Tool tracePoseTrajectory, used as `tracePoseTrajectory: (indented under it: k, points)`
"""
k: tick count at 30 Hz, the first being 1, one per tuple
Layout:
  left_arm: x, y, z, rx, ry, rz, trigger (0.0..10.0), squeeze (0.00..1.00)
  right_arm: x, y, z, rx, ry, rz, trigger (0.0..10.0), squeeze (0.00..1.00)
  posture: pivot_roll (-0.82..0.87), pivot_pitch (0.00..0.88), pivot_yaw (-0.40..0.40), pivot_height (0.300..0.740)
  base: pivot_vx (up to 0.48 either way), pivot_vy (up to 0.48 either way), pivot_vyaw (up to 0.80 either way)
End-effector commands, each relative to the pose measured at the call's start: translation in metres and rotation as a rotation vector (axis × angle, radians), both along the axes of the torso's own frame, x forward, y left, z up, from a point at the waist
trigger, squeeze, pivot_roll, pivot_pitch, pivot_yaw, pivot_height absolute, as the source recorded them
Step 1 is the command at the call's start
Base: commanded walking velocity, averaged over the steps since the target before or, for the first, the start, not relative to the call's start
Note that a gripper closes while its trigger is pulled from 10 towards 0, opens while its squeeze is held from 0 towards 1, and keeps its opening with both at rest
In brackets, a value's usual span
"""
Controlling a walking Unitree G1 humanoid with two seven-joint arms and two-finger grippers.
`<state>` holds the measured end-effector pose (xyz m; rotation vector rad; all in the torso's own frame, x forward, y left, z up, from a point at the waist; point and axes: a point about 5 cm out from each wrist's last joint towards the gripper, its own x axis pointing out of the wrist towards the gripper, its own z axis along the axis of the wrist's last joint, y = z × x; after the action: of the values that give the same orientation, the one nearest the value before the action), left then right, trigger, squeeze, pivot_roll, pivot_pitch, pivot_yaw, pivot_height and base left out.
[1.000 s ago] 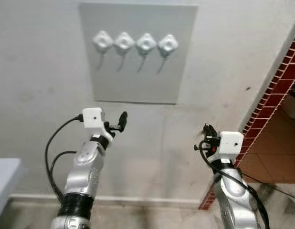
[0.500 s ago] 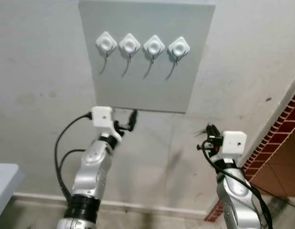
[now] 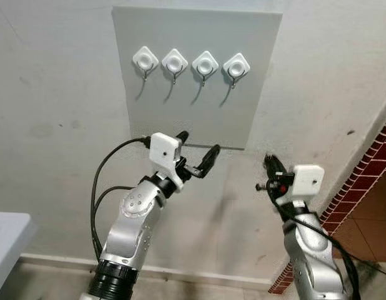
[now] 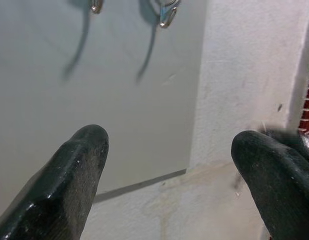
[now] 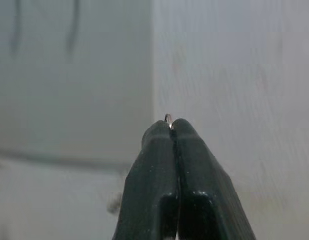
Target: Hang keys on a hook
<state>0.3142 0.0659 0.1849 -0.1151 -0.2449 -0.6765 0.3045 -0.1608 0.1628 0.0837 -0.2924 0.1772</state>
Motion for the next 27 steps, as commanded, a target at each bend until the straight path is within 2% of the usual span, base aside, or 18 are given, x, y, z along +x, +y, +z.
tracePoseTrajectory:
  k: [1, 10, 16, 27]
  points:
    - [-0.001, -0.002, 0.007, 0.003, -0.016, -0.015, 10.0, 0.0, 0.003, 0.004, 0.022, 0.005, -0.072, 0.051, 10.0, 0.0, -0.02, 0.0, -0.003, 0.74, 0.0, 0.0, 0.0]
    - [0.0, -0.003, 0.019, -0.011, -0.038, -0.018, 10.0, 0.0, 0.014, 0.008, 0.056, 0.0, -0.159, 0.143, 10.0, 0.0, -0.01, 0.0, -0.011, 0.74, 0.0, 0.0, 0.0]
    - [0.001, -0.002, 0.023, -0.02, -0.044, -0.008, 10.0, 0.0, 0.017, 0.016, 0.059, -0.004, -0.163, 0.218, 10.0, 0.0, -0.01, 0.0, -0.016, 0.74, 0.0, 0.0, 0.0]
    - [0.001, 0.0, 0.027, -0.024, -0.051, -0.001, 10.0, 0.0, 0.022, 0.034, 0.074, 0.065, -0.192, 0.352, 10.0, 0.0, 0.0, 0.0, -0.018, 0.74, 0.0, 0.0, 0.0]
